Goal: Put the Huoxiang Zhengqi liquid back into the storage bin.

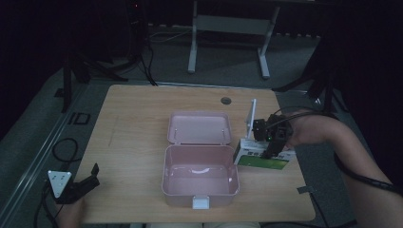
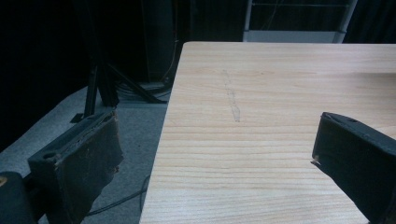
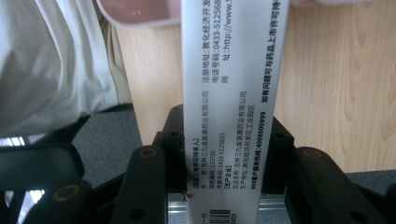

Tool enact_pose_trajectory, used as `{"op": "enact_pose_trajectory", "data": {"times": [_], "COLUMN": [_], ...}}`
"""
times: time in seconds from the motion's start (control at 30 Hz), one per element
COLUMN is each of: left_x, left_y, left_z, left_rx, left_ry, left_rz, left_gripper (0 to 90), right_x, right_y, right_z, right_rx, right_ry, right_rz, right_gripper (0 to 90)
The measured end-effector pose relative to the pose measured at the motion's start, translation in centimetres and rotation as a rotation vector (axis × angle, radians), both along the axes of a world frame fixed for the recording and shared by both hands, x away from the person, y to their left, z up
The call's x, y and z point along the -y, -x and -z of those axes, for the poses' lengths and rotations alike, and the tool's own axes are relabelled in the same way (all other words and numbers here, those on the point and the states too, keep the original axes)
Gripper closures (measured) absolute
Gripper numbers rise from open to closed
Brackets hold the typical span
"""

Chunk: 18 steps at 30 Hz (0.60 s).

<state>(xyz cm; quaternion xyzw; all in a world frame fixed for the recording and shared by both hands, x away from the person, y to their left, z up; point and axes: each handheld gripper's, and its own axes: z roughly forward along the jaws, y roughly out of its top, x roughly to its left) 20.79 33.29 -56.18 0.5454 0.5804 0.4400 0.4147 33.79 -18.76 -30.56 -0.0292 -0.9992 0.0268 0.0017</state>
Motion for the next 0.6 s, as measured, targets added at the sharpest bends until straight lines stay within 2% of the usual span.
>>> {"op": "enact_pose_trajectory", "data": {"times": [0.3, 0.6], "left_x": [0.0, 0.0], "left_y": [0.0, 0.0], "left_z": [0.0, 0.0], "left_rx": [0.002, 0.0], "left_ry": [0.0, 0.001], "left_rz": [0.001, 0.003], "left_gripper": [1.6, 1.6], "right_x": [-3.0, -6.2], "right_y": [0.6, 1.5], "right_z": [-0.4, 0.0], "right_rx": [-0.004, -0.024], "right_ry": [-0.014, -0.007], "right_rz": [-0.024, -0.086], "right_gripper": [62.0, 62.0]}}
